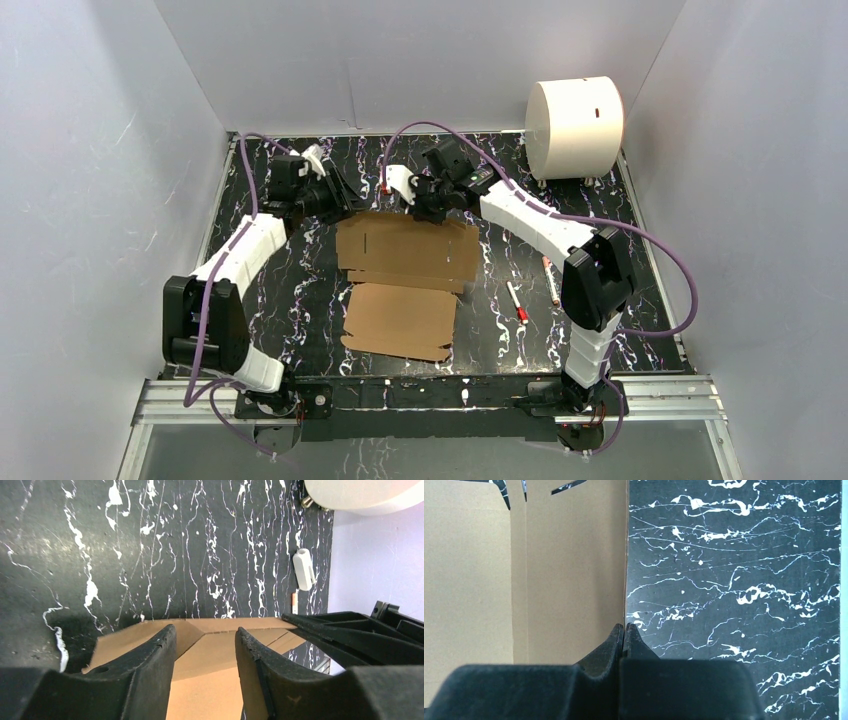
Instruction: Fold the paper box
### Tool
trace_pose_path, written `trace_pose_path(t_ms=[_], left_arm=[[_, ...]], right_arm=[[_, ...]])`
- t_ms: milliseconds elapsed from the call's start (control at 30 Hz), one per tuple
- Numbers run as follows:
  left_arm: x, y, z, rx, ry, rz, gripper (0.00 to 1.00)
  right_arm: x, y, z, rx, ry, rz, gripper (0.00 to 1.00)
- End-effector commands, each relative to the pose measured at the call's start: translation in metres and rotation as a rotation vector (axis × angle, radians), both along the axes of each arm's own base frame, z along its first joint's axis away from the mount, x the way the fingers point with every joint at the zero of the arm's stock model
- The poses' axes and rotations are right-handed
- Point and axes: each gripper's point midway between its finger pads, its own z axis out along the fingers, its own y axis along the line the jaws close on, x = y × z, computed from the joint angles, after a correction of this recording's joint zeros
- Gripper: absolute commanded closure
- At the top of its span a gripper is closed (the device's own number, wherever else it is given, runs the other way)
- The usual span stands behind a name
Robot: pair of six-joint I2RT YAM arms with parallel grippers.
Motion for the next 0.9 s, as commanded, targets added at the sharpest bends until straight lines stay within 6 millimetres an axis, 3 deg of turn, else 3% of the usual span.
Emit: trace_pose_path(t_ms=[0,200,567,867], left_arm=[[-0.011,-0.012,0.018,-0.037,-0.056,-0.006,0.57],[-0.018,-0.018,0.017,-0.083,-0.056,0.01,0.6],[-0.01,-0.02,0.036,-0.154,-0.165,0.052,0.59],[-0.027,-0.016,0.038,-0.173,-0.196,0.07,0.54]], right_arm=[[0.011,0.006,0.048,0.068,-0.15,-0.005,1.0],[0.015,0.007,0.055,0.073,-0.22,0.001,0.98],[0.01,0.006,0.065,0.003,-0.495,0.075,0.96],[0.006,-0.006,0.057,-0.123,-0.688,0.046,0.97]])
